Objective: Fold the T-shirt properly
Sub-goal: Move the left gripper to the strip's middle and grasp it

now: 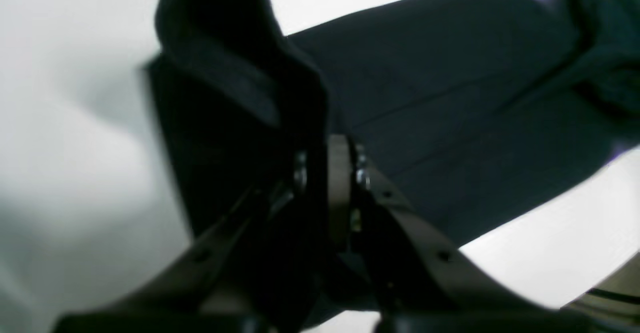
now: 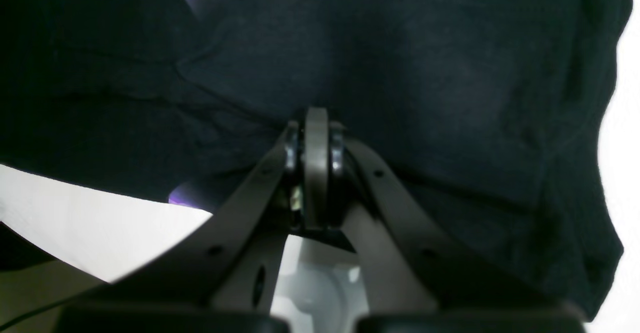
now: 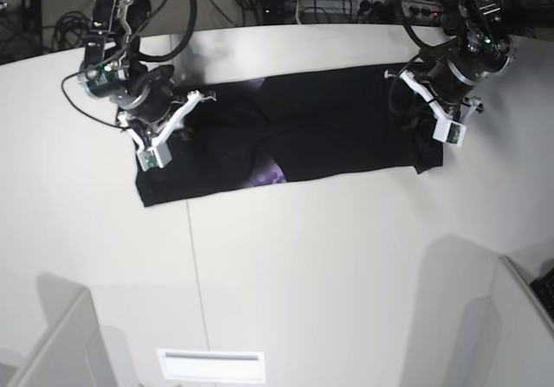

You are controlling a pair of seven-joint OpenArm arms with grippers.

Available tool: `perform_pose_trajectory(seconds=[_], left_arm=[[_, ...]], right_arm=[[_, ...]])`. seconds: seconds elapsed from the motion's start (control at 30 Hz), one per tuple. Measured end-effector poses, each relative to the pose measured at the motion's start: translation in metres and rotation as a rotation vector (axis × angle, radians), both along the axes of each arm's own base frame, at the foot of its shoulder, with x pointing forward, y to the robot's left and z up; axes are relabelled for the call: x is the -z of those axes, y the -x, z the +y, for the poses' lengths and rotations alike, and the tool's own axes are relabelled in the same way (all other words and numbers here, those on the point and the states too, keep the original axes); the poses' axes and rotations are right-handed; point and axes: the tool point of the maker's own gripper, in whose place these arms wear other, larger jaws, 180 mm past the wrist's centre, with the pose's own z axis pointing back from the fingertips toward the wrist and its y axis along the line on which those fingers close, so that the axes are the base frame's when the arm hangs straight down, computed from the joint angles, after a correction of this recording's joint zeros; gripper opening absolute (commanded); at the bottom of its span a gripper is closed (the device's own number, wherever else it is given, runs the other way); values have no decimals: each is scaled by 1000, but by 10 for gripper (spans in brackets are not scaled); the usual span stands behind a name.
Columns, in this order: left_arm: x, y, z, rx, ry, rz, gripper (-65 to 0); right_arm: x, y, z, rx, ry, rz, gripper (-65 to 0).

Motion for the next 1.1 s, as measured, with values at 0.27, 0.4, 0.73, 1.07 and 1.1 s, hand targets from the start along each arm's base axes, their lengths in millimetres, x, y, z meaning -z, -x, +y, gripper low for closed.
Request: perform_pose_trajectory(seconds=[0.27,0.4,0.73,1.07,1.1], left_arm=[[3,-7,-43,42,80,8,-650],[4,-7,-59,72,101,15,-650],[2,-12,-79,94,141,6,-650],[1,-19,-88,105,147,37,-650],[1,-20,-88,101,150,36,-650]], right_arm=[[0,0,0,0,0,-1,-650],[0,0,0,0,1,-1,-650],[0,0,-1,2,1,-1,-650],[0,0,-1,2,1,-1,-650],[0,0,-1,2,1,-1,-650]])
